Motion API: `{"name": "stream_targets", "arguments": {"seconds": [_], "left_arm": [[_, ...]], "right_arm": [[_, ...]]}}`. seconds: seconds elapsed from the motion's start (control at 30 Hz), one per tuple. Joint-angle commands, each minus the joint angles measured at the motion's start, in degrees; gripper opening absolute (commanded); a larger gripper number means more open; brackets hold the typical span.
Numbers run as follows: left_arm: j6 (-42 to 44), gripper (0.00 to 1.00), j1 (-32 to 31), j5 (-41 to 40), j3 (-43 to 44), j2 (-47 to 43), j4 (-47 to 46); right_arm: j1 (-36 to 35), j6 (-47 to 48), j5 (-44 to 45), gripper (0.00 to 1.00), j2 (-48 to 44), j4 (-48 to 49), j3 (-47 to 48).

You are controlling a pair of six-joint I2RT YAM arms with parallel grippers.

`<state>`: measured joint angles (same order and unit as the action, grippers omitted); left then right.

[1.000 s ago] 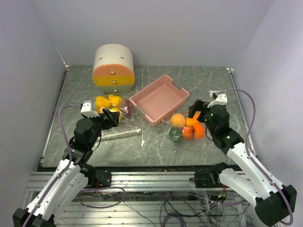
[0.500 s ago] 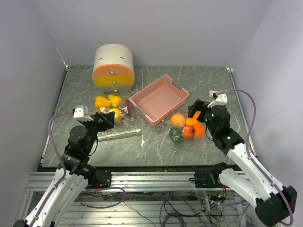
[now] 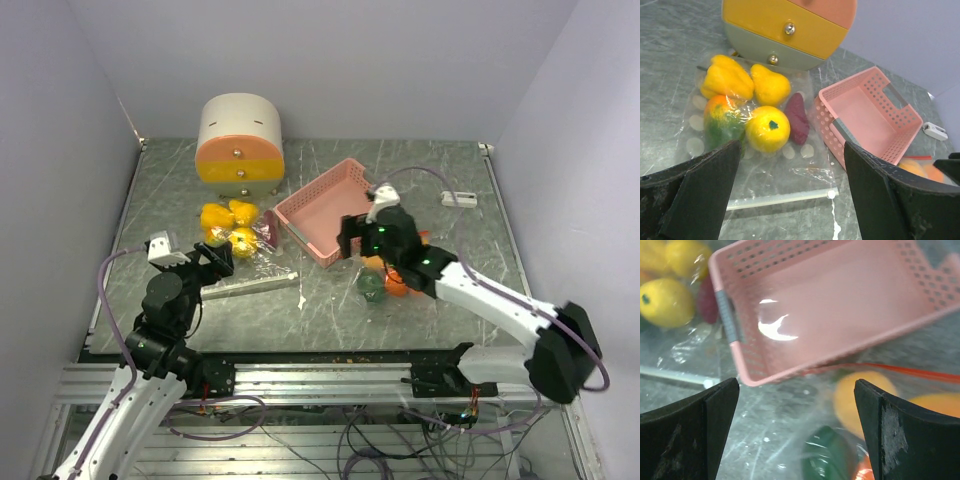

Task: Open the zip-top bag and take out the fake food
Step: Pick up the zipper food storage bag at the center of the board.

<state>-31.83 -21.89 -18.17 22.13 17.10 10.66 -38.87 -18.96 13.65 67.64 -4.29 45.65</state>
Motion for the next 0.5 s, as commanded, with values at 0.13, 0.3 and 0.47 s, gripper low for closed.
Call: {"name": "stream_targets", "arguments": {"seconds": [0.13,0.3,0.47], "left_arm": [[-0.85,0.95,0.36,-2.10,2.43,-0.64,3.41],[-1.12,0.95,0.36,-1.90,2.65,0.87,4.42],[-1.66,0.95,0.36,-2.98,2.66,0.68,5.95]], "right_arm": [[-11.25,2.57,4.96,0.65,17.18,4.05,10.21],[-11.85,4.65,1.86,0.74,24.92,6.78,15.18],[-12.54,5.14,0.61,0.77,26.87,9.97,16.57]]}}
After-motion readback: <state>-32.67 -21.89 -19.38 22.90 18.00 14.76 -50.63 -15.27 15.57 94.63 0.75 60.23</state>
